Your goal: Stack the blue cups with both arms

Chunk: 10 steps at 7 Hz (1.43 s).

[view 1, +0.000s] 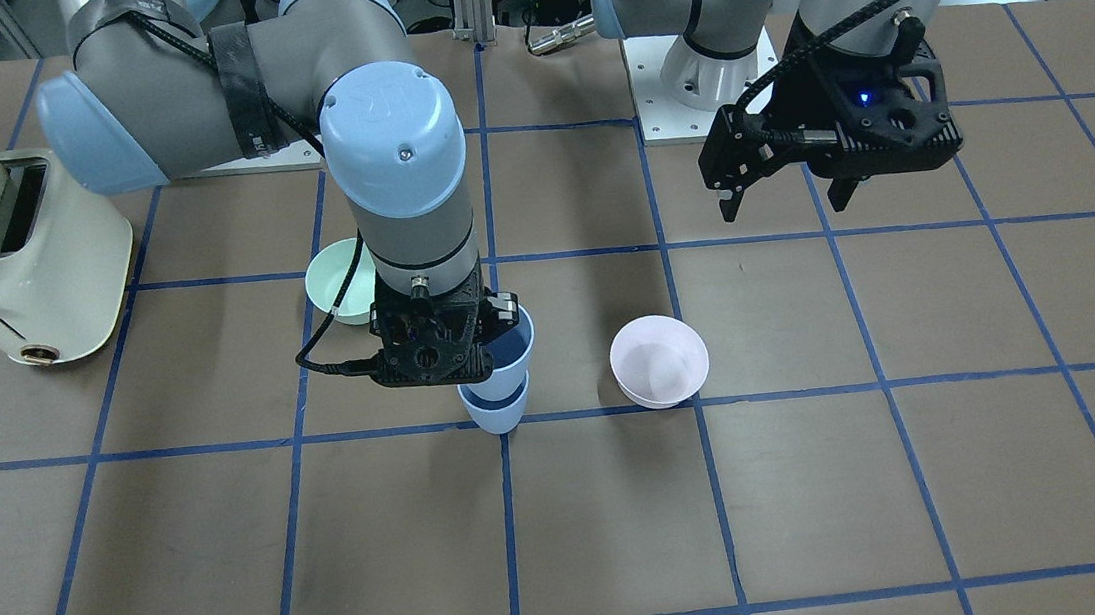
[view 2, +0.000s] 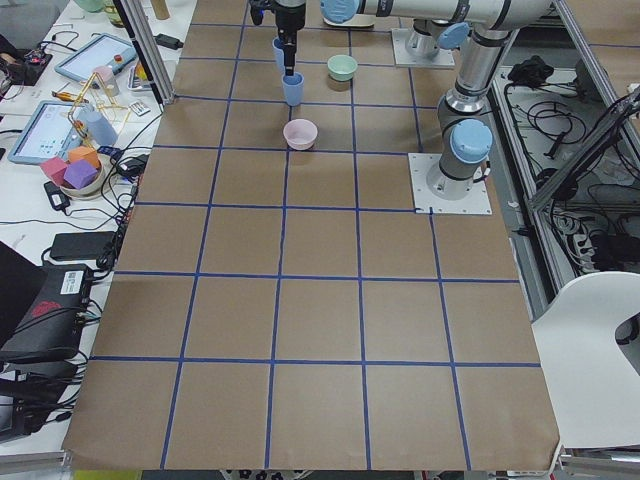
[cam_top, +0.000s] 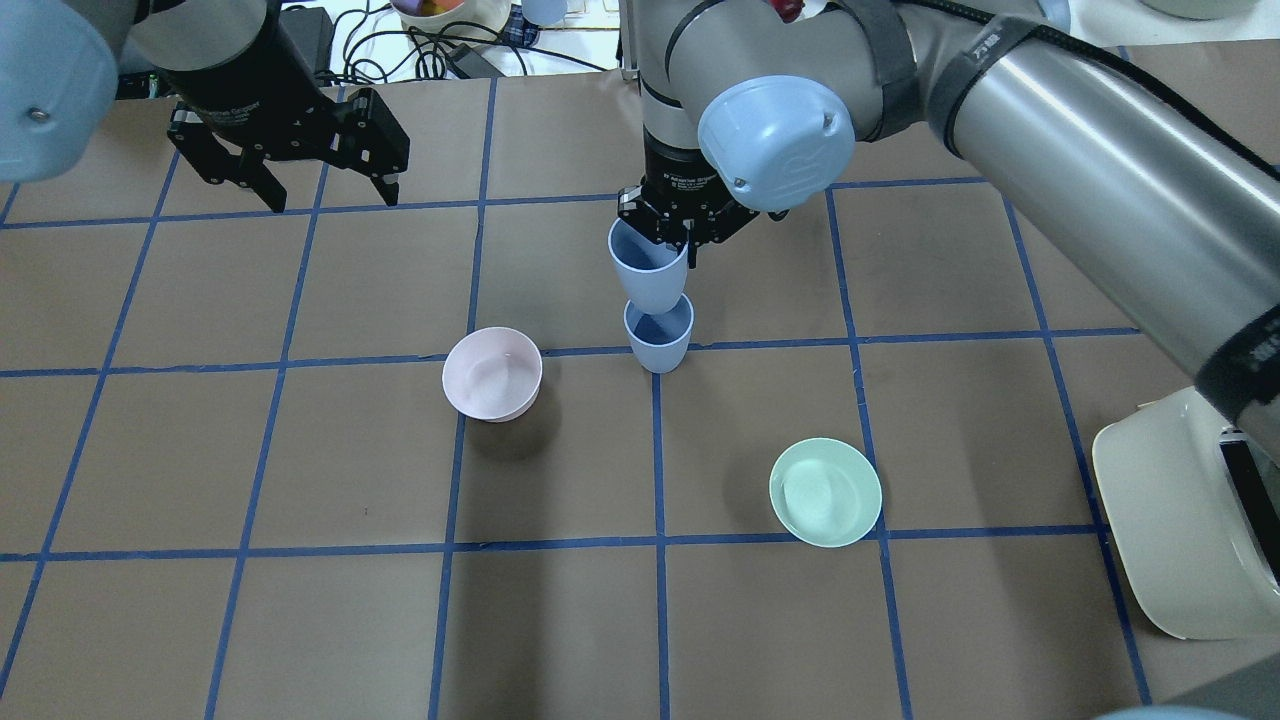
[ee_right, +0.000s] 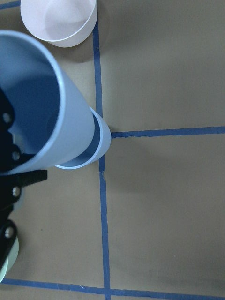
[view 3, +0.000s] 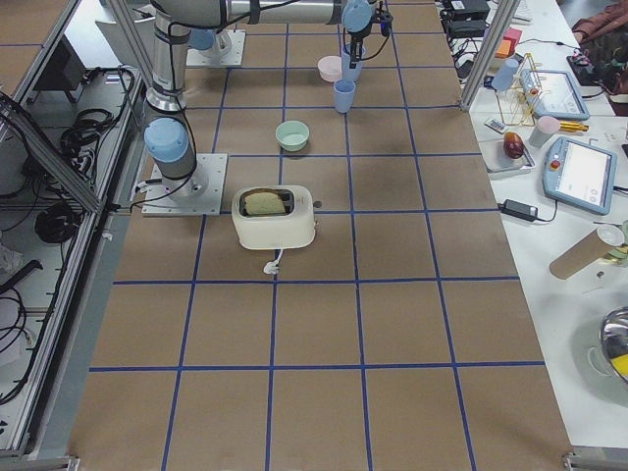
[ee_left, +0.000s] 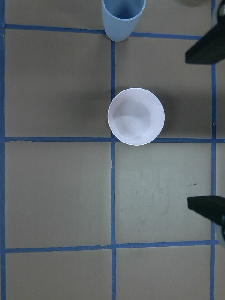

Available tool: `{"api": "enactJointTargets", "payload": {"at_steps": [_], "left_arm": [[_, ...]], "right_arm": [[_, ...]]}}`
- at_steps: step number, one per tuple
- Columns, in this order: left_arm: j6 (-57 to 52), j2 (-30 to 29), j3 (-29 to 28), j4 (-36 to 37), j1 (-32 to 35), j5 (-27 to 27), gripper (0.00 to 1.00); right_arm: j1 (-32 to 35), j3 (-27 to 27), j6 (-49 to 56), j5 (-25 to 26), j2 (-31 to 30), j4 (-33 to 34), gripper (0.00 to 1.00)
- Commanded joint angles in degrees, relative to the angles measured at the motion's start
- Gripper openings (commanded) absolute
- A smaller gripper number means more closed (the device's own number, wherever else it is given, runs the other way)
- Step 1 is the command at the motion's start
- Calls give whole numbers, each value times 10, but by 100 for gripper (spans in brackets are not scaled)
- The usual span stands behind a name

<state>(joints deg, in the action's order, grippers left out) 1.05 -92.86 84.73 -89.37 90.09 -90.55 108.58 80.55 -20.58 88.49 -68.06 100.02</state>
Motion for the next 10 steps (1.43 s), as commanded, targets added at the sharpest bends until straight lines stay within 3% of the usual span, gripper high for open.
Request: {"api": "enactJointTargets", "payload": {"at_steps": [1,5,6,7,8,10], "left_arm": [[0,2,2,1,0,0,100],[0,2,1,1,0,-1,100],[0,3,1,1,0,-1,100],[0,3,1,1,0,-1,100],[0,3,2,1,1,-1,100],[0,3,2,1,0,-1,100]], "right_arm": [[0,13,0,1,-1,6,0],[0,16,4,0,8,6,0],[0,16,7,1,9,12,35],[0,17,6,1,12,13,82],[0,16,2,1,13,13,92],[-23,0,9,4,6,17,100]]}}
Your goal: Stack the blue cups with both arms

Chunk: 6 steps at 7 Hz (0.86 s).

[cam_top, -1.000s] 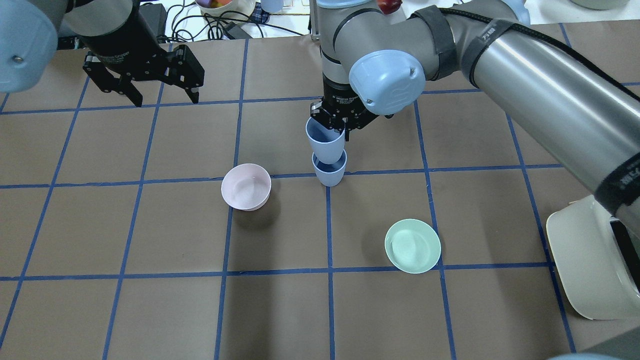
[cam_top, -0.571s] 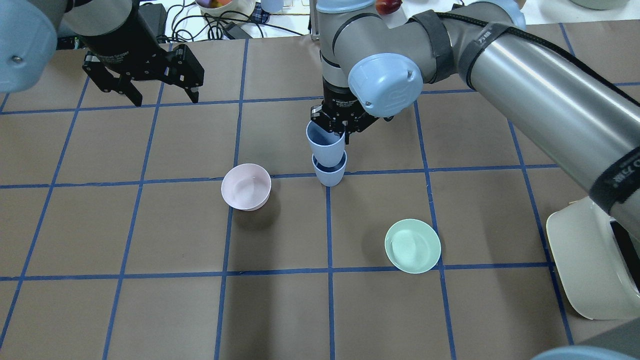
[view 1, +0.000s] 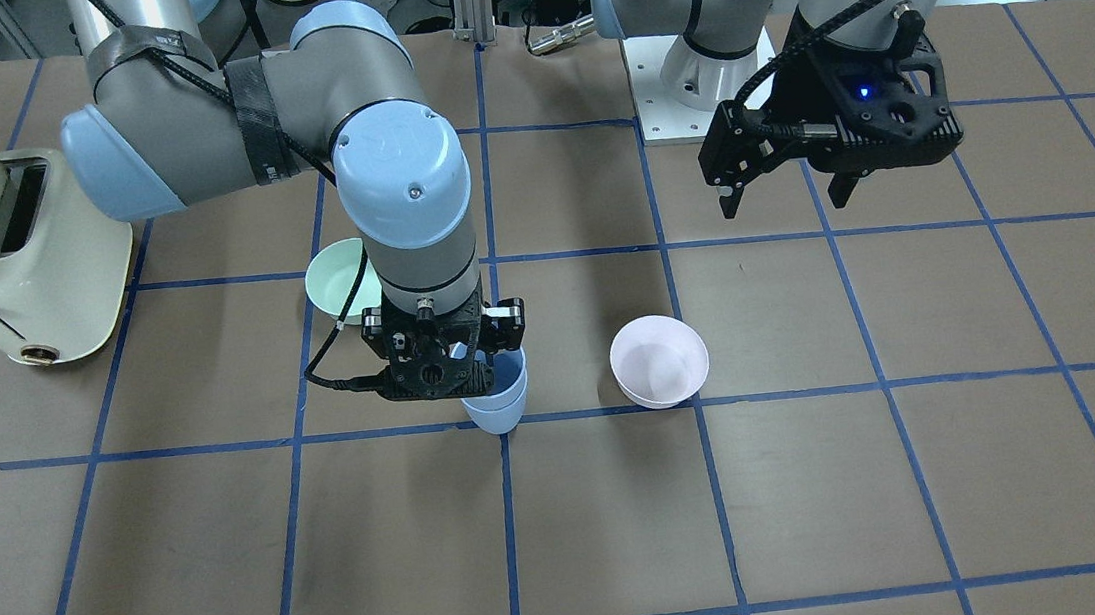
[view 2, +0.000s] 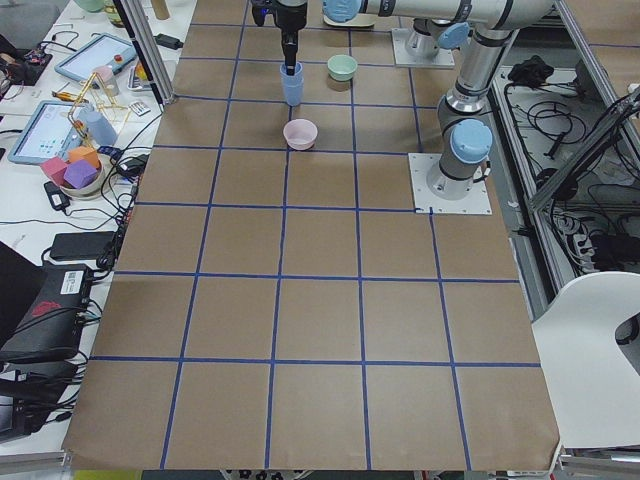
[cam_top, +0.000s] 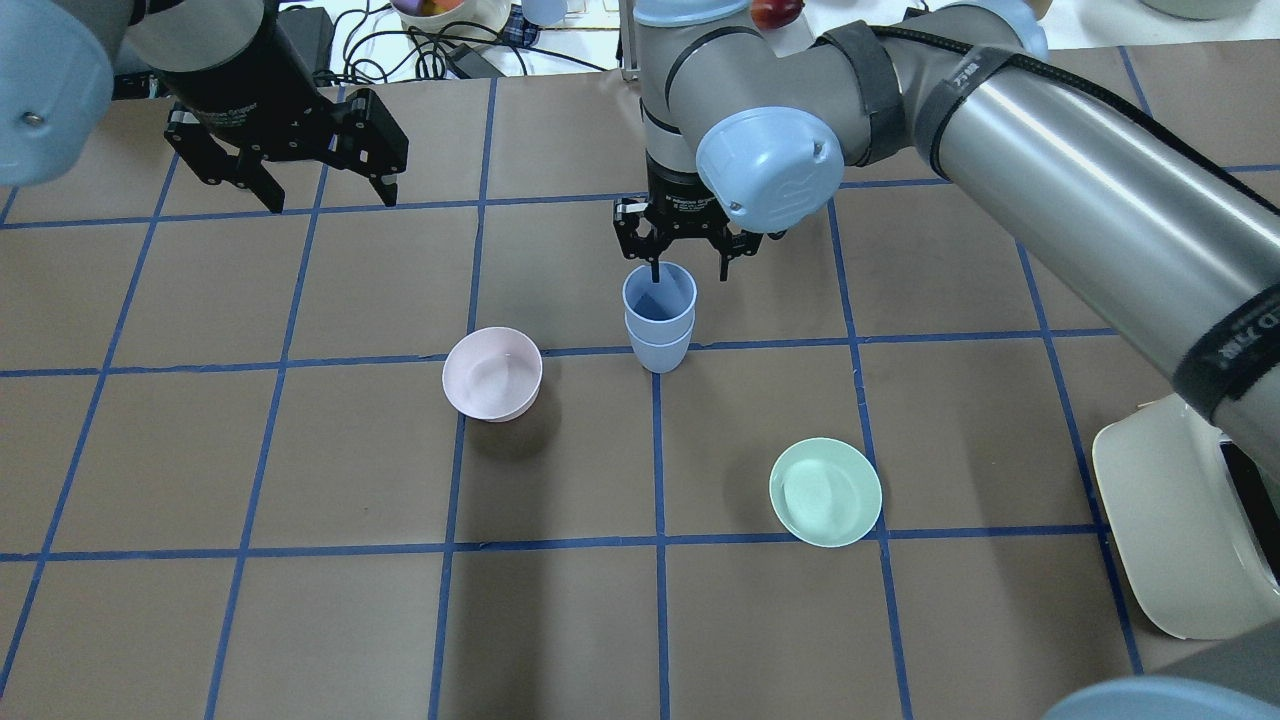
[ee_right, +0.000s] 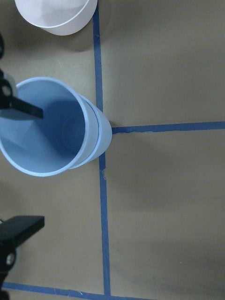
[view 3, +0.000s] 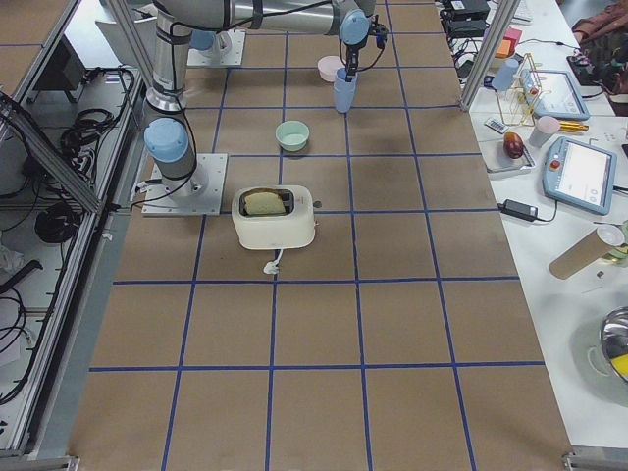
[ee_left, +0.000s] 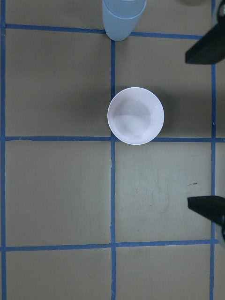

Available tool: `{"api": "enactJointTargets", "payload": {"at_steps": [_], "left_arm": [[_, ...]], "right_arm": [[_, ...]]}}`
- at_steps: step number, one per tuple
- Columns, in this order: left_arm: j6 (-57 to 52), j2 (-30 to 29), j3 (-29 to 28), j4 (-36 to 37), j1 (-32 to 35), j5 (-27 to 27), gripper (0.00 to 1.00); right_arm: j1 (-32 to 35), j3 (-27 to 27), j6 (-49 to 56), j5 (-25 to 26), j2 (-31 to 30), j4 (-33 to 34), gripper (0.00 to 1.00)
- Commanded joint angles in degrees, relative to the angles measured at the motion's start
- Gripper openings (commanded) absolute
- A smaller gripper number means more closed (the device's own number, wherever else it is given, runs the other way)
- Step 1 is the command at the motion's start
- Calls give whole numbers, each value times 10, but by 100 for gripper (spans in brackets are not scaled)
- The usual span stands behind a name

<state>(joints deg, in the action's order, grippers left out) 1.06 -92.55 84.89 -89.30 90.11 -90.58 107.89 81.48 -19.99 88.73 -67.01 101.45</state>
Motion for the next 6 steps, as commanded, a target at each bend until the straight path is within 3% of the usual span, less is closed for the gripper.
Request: {"api": "enactJointTargets", "payload": {"at_steps": [1,2,6], "left_arm": [[0,0,0,0,0,0,100],[0,0,0,0,0,0,100],[0,0,0,0,1,0,100]], "right_arm": [[-45,-26,10,-4,-7,-3,100],[-66,-35,49,-2,-21,-12,100],[-181,-33,179,7,-134,-173,100]]}}
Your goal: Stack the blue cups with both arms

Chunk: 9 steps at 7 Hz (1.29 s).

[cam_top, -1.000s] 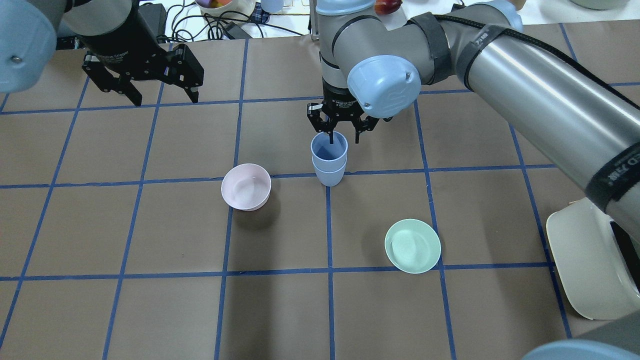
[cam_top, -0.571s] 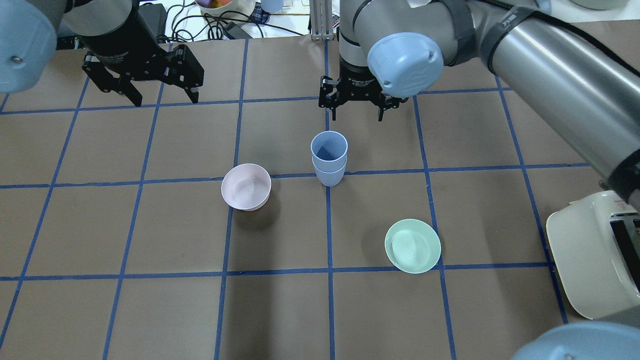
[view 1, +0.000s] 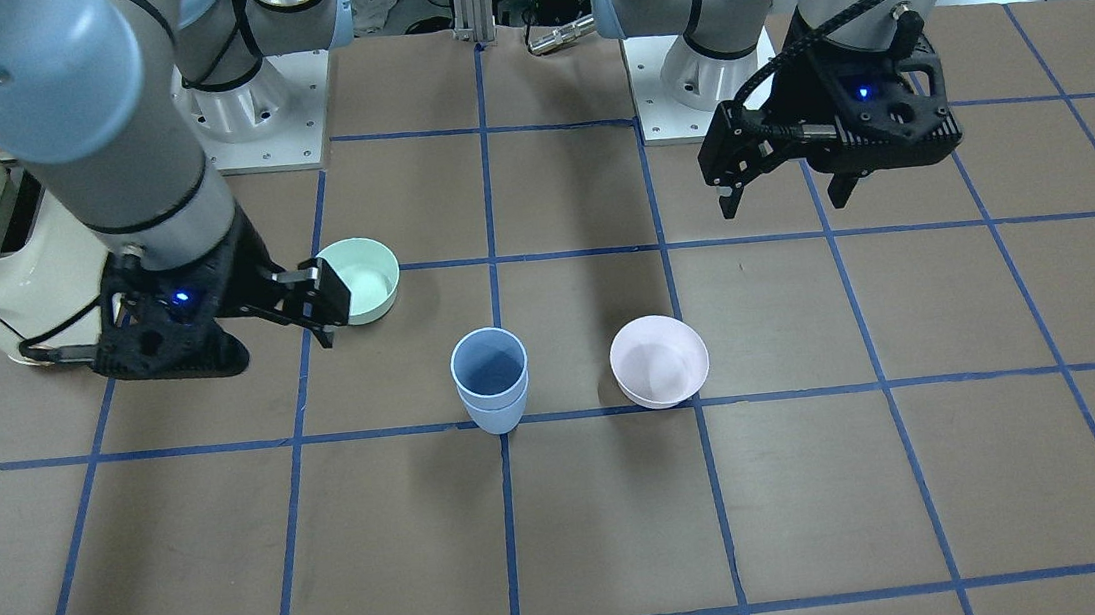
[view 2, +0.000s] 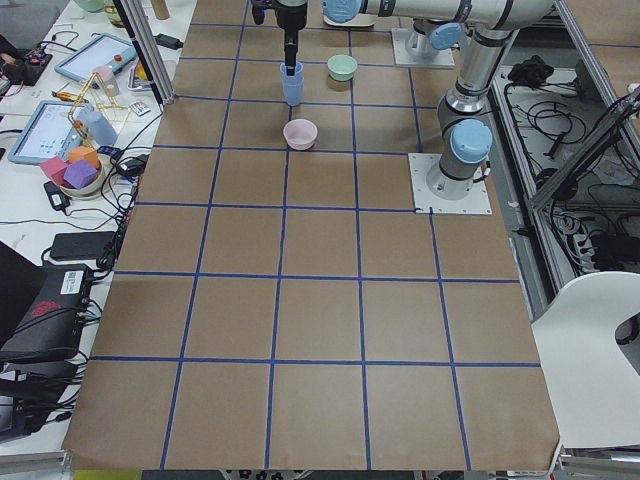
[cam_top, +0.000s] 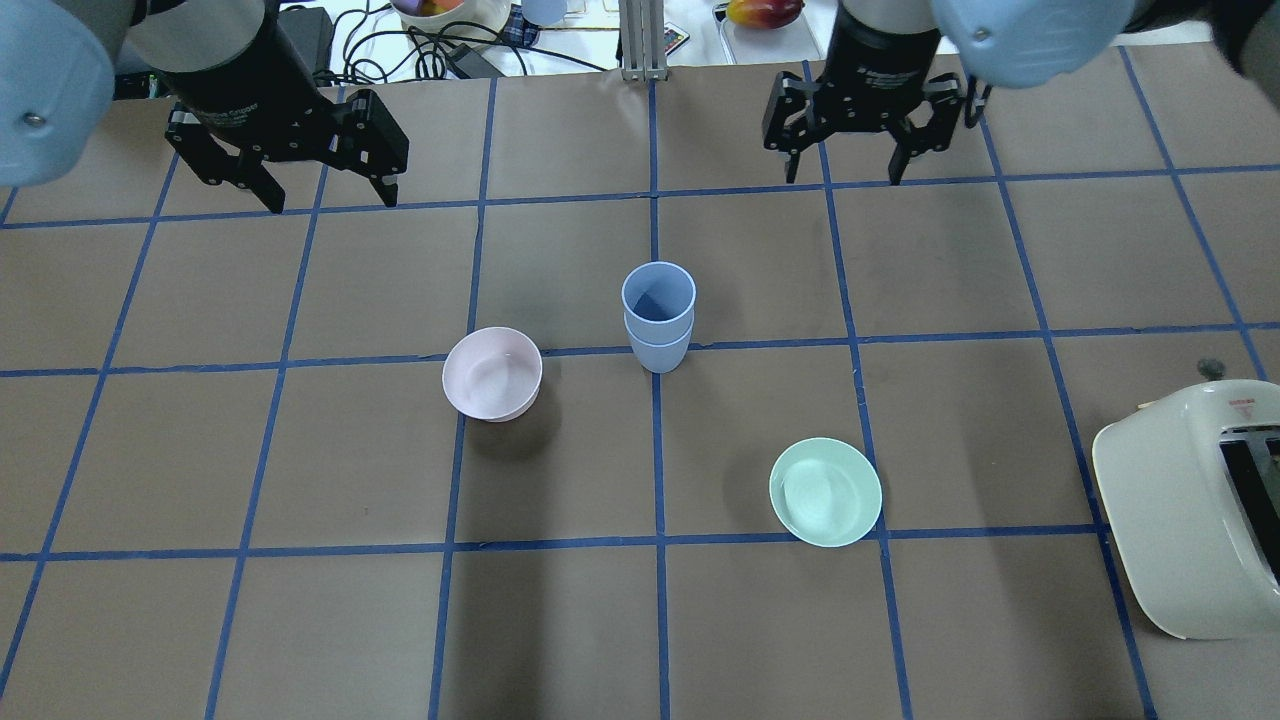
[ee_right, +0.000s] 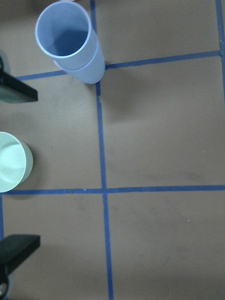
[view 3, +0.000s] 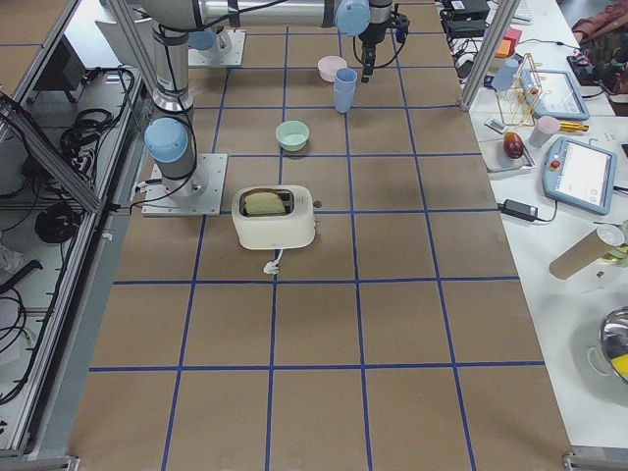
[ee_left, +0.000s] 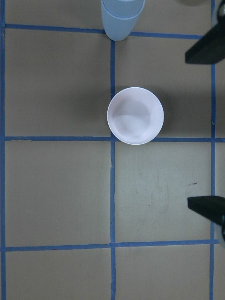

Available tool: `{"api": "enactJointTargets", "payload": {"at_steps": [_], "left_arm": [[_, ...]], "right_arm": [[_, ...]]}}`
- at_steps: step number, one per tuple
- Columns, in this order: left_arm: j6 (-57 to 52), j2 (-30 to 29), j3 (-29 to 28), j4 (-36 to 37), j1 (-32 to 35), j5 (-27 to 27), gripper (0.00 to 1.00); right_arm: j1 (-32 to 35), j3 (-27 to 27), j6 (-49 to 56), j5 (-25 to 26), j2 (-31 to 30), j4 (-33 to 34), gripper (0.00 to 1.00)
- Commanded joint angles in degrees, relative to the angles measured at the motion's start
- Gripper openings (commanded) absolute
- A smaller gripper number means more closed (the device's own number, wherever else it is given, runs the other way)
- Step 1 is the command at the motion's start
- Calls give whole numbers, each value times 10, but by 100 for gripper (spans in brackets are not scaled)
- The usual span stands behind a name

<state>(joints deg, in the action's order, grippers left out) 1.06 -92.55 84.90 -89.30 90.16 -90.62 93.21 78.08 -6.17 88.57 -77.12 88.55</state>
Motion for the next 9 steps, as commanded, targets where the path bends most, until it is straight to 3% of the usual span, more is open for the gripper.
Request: {"api": "enactJointTargets", "payload": {"at_steps": [1,4,9], "left_arm": [[0,0,0,0,-1,0,100],[0,0,0,0,0,0,100],[0,0,0,0,0,0,100]], "right_arm": [[-33,4,41,16,-63,-70,100],[-32,39,41,15,-90,-85,100],[-31,40,42,14,-90,-80,100]]}}
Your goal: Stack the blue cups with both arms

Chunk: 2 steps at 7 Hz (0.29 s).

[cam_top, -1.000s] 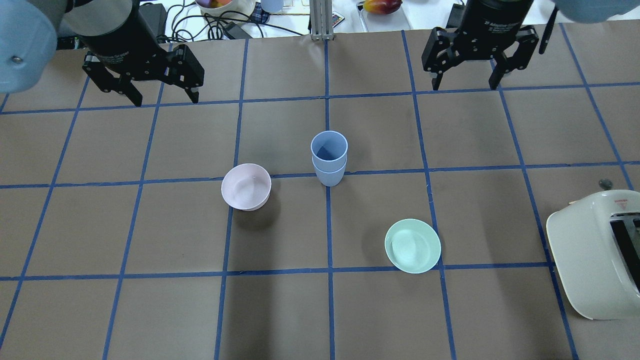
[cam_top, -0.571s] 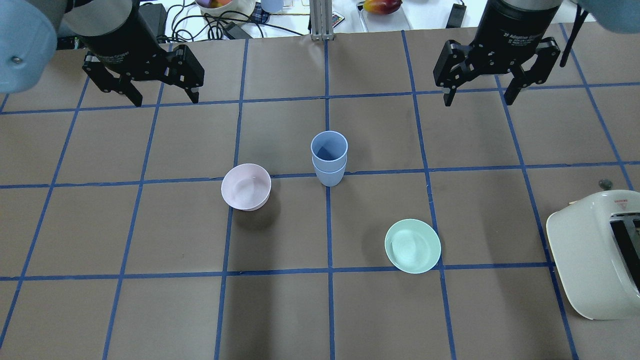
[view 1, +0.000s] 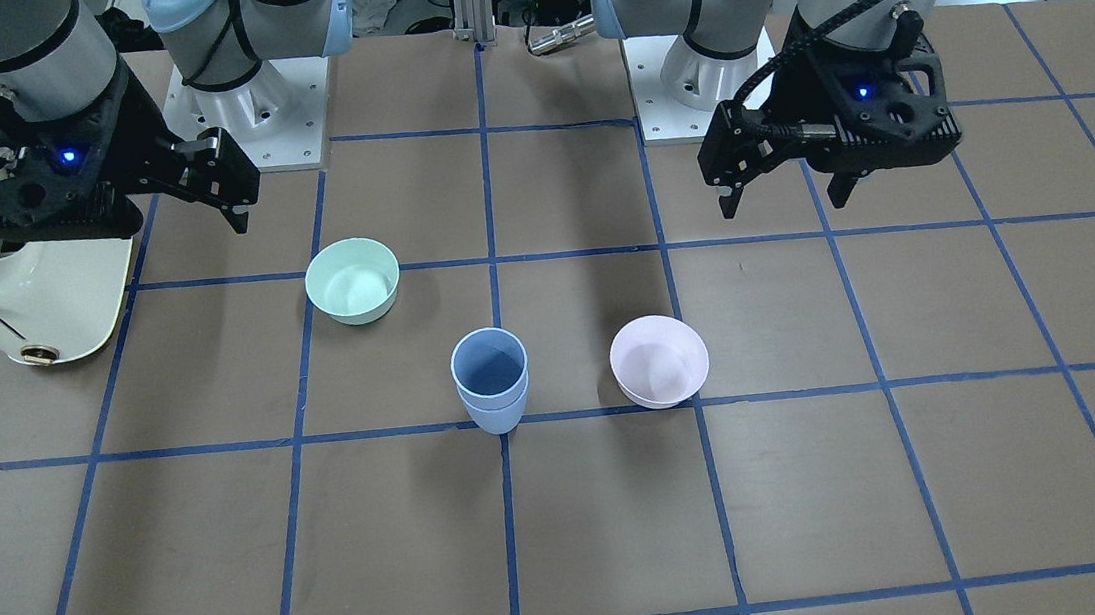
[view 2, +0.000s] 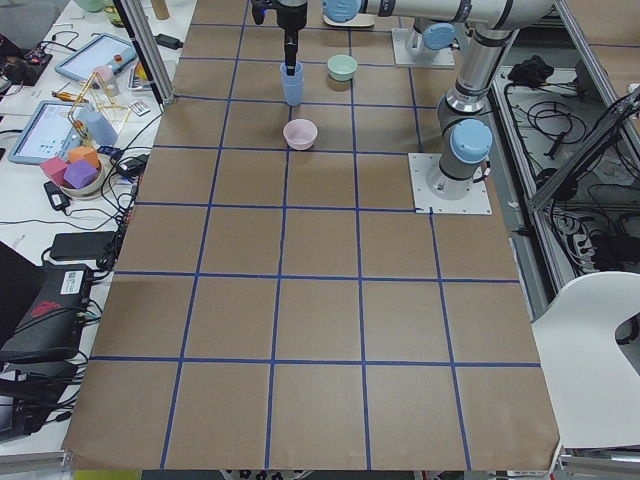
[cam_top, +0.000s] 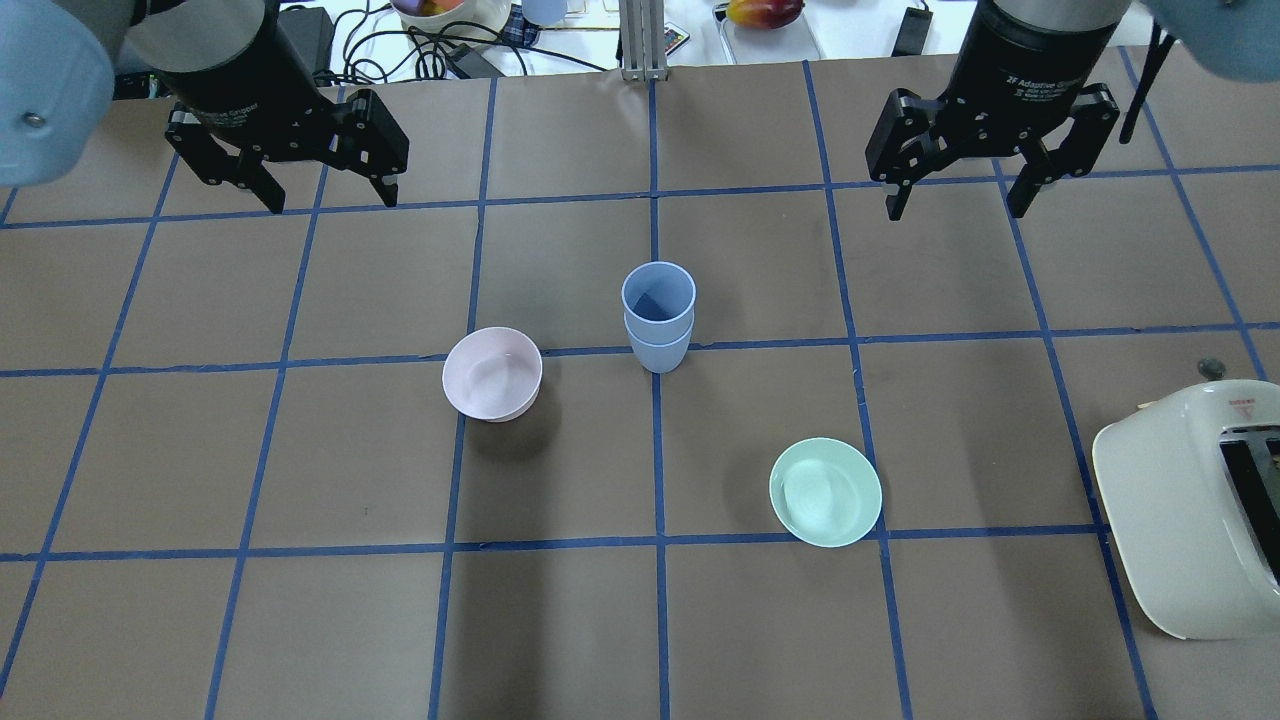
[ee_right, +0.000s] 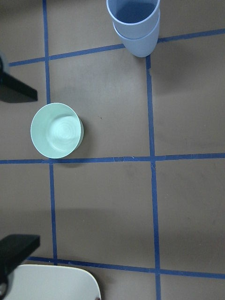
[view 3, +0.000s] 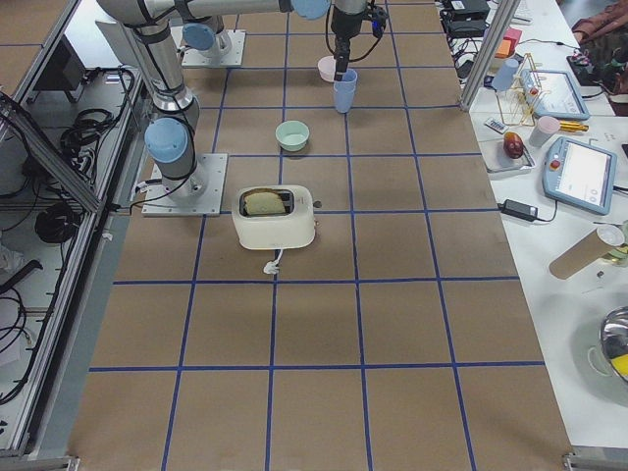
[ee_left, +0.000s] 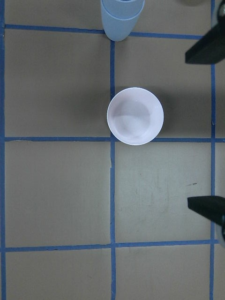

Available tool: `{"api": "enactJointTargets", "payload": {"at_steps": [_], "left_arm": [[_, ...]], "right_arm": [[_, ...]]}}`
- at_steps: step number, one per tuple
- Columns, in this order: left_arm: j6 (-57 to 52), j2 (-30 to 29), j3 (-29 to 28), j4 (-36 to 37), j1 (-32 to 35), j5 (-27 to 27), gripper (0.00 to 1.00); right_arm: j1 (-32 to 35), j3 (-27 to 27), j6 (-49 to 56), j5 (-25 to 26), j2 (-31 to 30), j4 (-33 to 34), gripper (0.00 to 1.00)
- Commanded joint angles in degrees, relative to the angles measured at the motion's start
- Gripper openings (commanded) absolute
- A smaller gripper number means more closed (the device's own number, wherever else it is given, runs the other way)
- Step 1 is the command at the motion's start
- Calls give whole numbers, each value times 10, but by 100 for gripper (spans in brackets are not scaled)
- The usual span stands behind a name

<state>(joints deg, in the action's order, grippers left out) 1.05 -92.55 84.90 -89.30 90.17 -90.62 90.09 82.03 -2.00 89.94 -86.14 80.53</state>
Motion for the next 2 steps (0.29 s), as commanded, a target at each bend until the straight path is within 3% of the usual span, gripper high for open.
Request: {"api": "enactJointTargets", "payload": {"at_steps": [1,2], "left_arm": [[0,0,0,0,0,0,100],[0,0,0,0,0,0,100]], "right_arm": [[0,0,2,1,0,1,100],[0,0,2,1,0,1,100]]}}
